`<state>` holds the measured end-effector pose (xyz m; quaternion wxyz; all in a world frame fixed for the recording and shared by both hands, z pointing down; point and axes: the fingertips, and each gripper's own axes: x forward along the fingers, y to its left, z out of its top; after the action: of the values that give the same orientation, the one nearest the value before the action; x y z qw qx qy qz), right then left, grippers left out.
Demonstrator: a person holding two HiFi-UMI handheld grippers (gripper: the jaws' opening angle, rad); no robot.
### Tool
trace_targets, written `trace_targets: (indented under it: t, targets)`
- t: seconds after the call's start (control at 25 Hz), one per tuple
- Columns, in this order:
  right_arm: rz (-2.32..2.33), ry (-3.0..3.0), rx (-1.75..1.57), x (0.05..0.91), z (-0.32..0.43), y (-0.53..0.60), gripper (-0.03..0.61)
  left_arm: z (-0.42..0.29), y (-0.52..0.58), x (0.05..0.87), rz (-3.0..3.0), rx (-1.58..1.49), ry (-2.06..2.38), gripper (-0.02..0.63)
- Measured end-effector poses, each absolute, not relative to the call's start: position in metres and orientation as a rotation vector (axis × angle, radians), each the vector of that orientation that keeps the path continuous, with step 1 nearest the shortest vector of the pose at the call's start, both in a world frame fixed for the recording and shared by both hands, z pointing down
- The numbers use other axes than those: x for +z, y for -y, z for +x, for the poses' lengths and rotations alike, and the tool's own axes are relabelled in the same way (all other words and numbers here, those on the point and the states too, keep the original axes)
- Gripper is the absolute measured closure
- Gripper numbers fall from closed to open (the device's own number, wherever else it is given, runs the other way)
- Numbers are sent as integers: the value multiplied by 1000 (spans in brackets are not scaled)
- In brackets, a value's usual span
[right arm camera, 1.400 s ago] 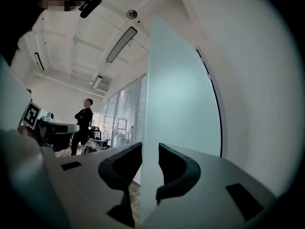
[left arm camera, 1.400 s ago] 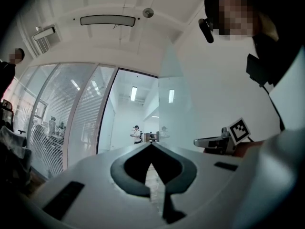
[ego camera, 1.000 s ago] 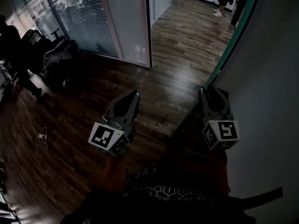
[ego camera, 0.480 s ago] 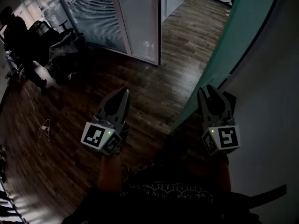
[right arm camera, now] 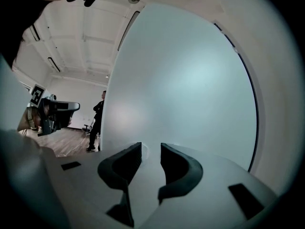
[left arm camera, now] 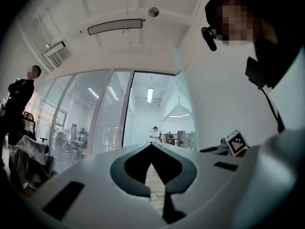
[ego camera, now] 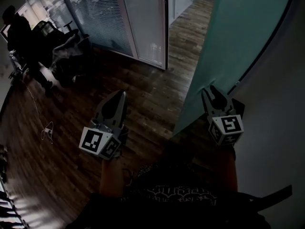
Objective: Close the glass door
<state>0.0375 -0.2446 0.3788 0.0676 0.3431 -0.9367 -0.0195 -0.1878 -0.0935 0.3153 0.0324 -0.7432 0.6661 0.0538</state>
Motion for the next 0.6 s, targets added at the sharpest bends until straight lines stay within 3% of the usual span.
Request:
trace_targets:
  t: [0.6]
  targets:
    - [985,2757,20,406,-12,291,449,-215,108,318,-2211,149,-2120,612]
